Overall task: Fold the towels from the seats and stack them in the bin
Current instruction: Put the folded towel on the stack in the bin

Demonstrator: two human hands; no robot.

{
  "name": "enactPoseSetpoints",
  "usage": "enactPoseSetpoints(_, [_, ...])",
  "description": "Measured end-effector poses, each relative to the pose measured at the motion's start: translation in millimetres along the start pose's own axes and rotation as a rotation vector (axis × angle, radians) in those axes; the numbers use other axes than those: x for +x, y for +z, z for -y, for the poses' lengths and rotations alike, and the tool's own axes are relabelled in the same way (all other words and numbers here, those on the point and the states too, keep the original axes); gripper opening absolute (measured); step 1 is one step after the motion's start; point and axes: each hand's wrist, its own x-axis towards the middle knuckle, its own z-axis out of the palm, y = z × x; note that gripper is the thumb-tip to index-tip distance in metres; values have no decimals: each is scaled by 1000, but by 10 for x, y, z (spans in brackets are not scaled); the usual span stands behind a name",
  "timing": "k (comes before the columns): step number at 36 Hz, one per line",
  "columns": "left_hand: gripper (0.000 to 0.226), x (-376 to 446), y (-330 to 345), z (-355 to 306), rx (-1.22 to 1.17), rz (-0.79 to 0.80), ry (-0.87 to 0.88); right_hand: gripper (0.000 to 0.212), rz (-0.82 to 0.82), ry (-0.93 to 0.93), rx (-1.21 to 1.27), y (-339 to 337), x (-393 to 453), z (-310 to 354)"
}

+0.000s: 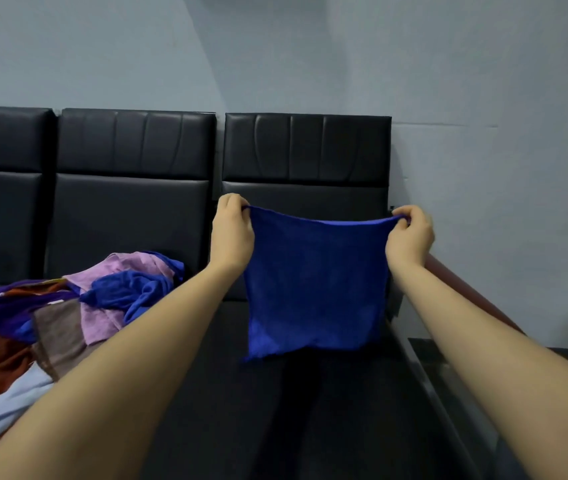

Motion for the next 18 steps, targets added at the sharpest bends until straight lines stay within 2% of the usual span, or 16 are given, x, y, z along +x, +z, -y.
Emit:
enactPoseSetpoints(5, [20, -151, -134, 22, -13, -26, -30, 27, -7, -49, -5, -132, -164, 4])
enactPoseSetpoints(10, [21, -413, -206, 34, -73, 32, -160, 27, 27, 16, -57, -235, -375, -91])
enactPoseSetpoints(18, [18, -821, -300, 40, -45, 22, -330, 25, 93, 124, -88, -388, -711, -166])
